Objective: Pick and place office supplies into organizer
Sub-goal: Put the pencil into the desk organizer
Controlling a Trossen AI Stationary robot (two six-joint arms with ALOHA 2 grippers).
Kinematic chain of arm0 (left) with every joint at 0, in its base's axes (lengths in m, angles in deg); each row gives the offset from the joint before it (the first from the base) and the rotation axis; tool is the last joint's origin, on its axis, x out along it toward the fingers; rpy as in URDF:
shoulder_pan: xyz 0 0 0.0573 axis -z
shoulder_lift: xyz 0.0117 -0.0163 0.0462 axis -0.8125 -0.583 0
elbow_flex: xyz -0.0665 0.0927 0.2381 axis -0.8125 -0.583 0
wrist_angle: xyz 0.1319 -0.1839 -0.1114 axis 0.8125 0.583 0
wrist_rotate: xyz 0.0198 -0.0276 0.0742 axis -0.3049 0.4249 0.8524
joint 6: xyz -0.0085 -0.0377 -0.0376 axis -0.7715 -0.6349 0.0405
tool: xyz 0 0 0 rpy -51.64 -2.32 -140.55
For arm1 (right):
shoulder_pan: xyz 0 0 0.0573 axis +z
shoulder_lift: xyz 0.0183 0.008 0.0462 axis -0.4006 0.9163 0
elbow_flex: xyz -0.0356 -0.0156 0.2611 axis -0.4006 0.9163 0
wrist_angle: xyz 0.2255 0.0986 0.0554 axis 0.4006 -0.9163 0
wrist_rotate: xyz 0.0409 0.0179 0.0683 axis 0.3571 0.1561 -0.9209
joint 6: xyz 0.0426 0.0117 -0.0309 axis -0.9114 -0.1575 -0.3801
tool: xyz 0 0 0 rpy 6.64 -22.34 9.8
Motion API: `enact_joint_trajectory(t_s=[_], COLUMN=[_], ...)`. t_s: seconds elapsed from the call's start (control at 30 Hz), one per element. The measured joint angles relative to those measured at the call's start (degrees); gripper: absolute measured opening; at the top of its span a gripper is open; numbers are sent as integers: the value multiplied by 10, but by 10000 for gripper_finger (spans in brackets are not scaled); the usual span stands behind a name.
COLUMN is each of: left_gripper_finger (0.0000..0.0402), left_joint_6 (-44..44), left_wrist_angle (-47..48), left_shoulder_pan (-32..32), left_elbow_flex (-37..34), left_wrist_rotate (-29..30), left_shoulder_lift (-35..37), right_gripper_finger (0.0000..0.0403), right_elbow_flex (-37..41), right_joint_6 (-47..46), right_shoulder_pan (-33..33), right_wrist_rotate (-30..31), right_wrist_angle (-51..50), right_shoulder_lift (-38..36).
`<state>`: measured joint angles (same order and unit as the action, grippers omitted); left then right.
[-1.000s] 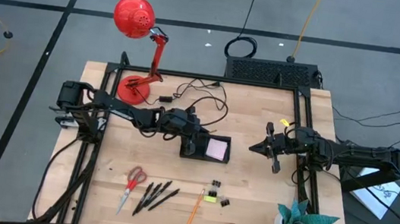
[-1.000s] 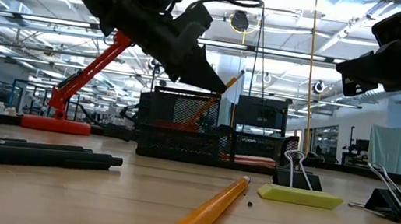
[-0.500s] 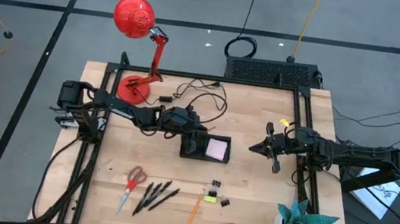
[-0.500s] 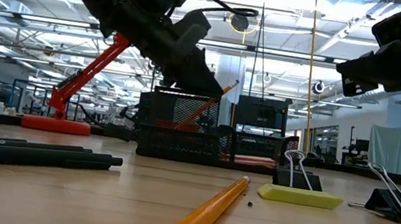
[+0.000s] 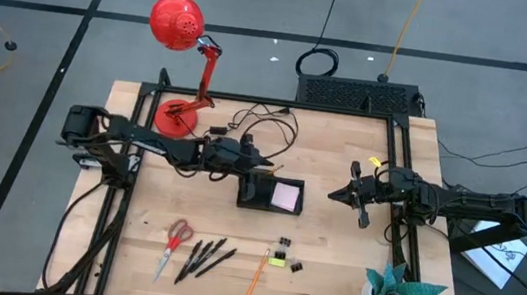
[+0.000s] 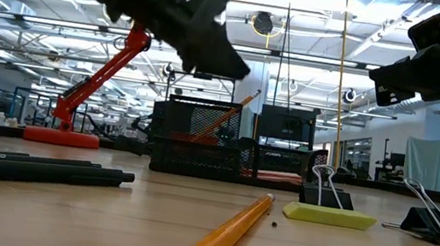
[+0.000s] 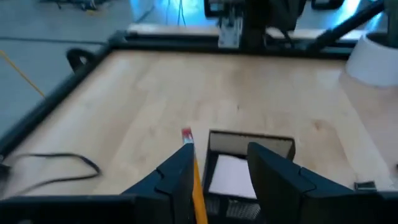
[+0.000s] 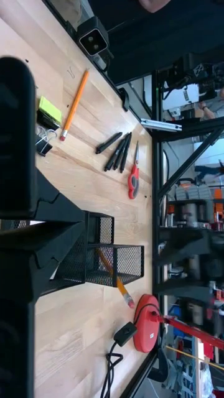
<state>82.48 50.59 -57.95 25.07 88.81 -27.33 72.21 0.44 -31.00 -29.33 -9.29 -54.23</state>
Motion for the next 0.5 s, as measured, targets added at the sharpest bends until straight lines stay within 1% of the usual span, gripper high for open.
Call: enact_joint_trajectory(t_s=[0.07, 0.13, 0.2, 0.27, 0.33, 0.37, 0.43, 0.5], left_gripper_finger=[157, 156, 153, 141, 116, 101, 66, 28], left_joint_6=[-9, -21, -21, -30, -53, -62, -72, -73], left_wrist_angle=[5, 41, 120, 205, 297, 320, 358, 374], left_shoulder_pan=[9, 26, 56, 95, 136, 154, 188, 219], left_elbow_flex=[1, 11, 32, 67, 105, 125, 156, 175], left_wrist_rotate=[19, 48, 99, 166, 221, 231, 235, 233], left_shoulder_lift=[21, 47, 71, 84, 91, 91, 91, 91], right_gripper_finger=[4, 4, 4, 4, 4, 4, 4, 4], right_elbow_flex=[0, 0, 0, 0, 0, 0, 0, 0], right_joint_6=[0, 0, 0, 0, 0, 0, 0, 0], right_shoulder_pan=[0, 0, 0, 0, 0, 0, 0, 0], right_wrist_rotate=[0, 0, 0, 0, 0, 0, 0, 0], right_wrist_angle=[0, 0, 0, -3, -5, -7, -10, -10], right_shoulder_lift=[0, 0, 0, 0, 1, 1, 5, 6])
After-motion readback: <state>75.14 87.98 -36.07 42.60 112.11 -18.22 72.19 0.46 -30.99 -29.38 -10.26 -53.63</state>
